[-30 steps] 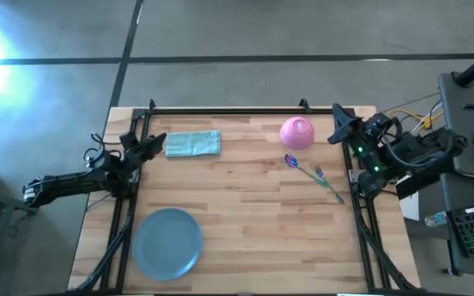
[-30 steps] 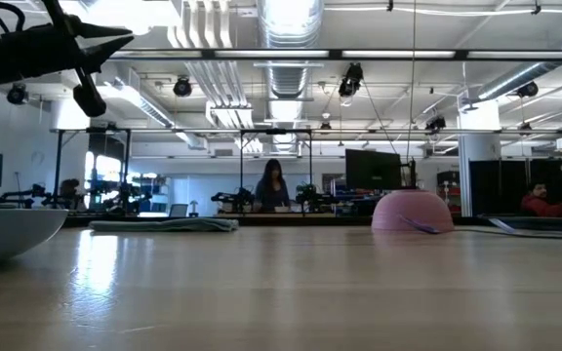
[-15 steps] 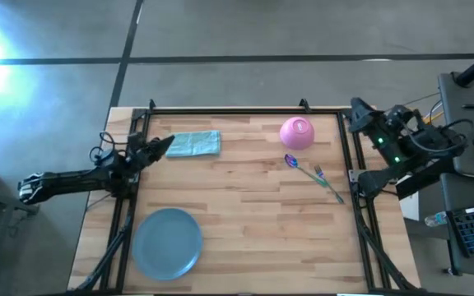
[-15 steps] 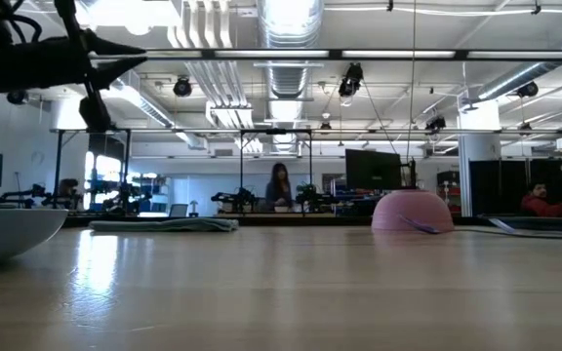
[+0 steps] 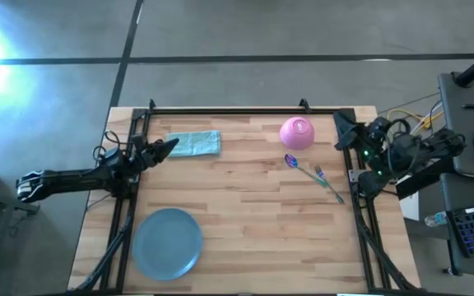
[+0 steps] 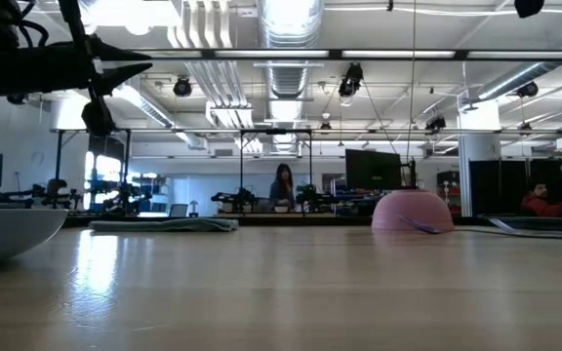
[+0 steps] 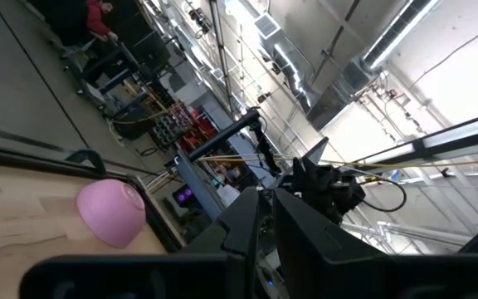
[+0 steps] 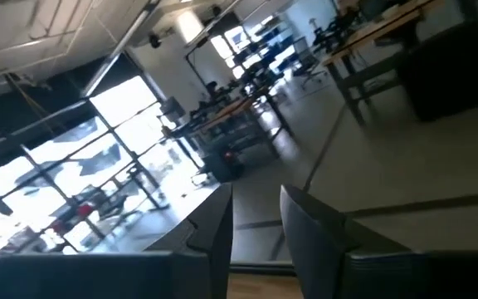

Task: Set table place
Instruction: Move the blue plate to the center of the table

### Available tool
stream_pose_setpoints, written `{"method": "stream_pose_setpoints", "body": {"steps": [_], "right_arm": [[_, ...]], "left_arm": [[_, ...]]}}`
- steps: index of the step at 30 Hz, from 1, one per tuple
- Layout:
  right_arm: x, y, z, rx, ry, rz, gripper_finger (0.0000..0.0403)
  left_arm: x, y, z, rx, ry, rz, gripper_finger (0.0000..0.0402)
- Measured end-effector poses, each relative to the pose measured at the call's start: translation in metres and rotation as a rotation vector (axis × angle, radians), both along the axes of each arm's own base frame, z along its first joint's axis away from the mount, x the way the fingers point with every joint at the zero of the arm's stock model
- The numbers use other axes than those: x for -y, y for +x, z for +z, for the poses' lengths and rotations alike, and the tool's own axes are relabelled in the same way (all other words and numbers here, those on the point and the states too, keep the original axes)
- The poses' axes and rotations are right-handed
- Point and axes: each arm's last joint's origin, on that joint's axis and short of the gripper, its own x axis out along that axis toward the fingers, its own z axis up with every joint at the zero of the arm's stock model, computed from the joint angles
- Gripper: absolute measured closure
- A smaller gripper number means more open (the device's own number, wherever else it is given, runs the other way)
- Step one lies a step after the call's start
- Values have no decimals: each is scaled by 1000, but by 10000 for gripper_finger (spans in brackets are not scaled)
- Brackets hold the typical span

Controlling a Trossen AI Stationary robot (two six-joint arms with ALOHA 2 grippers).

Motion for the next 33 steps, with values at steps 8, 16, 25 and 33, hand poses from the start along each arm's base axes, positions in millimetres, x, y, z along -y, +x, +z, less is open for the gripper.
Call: {"method": "stream_pose_setpoints", "body": {"steps": [8,16,25,33], "right_arm": [[7,-17,-19,45,112,14,263],[10,-25,-38,16,171,27,236],[5,-14,-44,-52,209,162,348],[9,-17,-57,-85,306,163,393]], "left_arm": [[0,0,0,-5,-1,-1,377],[2,6,-5,-35,-43,-121,377],[2,8,-1,-33,-50,-143,377],[1,11,-3,-60,-60,-141,377]]}}
